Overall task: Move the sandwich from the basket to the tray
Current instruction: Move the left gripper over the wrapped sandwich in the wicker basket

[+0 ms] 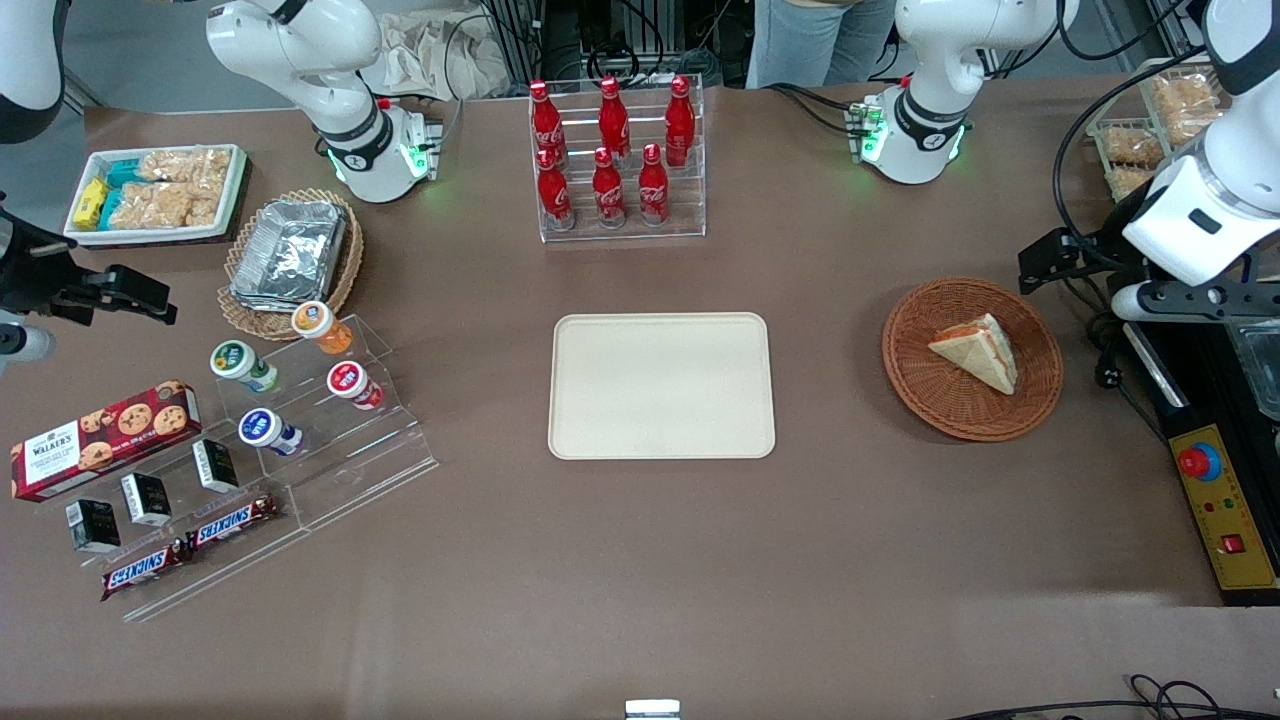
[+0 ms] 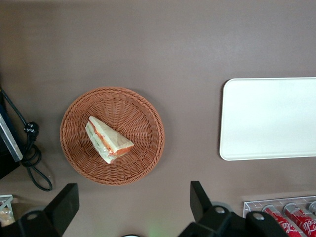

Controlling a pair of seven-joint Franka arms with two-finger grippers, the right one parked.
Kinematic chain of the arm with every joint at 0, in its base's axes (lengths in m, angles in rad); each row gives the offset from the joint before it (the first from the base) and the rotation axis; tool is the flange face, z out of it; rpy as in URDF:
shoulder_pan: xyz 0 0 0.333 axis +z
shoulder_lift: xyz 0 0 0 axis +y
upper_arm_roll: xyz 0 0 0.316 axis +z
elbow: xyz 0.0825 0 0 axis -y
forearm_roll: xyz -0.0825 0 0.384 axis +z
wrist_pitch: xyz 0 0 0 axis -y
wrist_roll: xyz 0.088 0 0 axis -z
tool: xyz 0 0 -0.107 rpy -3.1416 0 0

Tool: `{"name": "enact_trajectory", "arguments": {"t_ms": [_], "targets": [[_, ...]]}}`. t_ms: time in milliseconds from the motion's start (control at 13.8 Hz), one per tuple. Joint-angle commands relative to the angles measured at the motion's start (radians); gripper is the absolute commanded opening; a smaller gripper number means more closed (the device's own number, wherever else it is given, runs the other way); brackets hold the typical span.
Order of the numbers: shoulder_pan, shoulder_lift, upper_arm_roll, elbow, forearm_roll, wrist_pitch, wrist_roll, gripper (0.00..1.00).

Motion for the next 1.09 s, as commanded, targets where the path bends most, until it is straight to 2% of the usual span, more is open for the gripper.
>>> {"name": "enact_trajectory", "arguments": {"t_ms": [0,435,870,1014], "targets": [[-0.017,0.011,-0.016,0.029,0.064,-0.001,-0.013,1.00],[-0.018,0.020,-0.029,0.035,0.074,0.008,-0.120,1.00],[-0.020,0.018,-0.030,0.010,0.072,-0.007,-0.648,1.00],[-0.021,0.035,-0.047,0.004,0.072,-0.012,-0.737,1.00]]}}
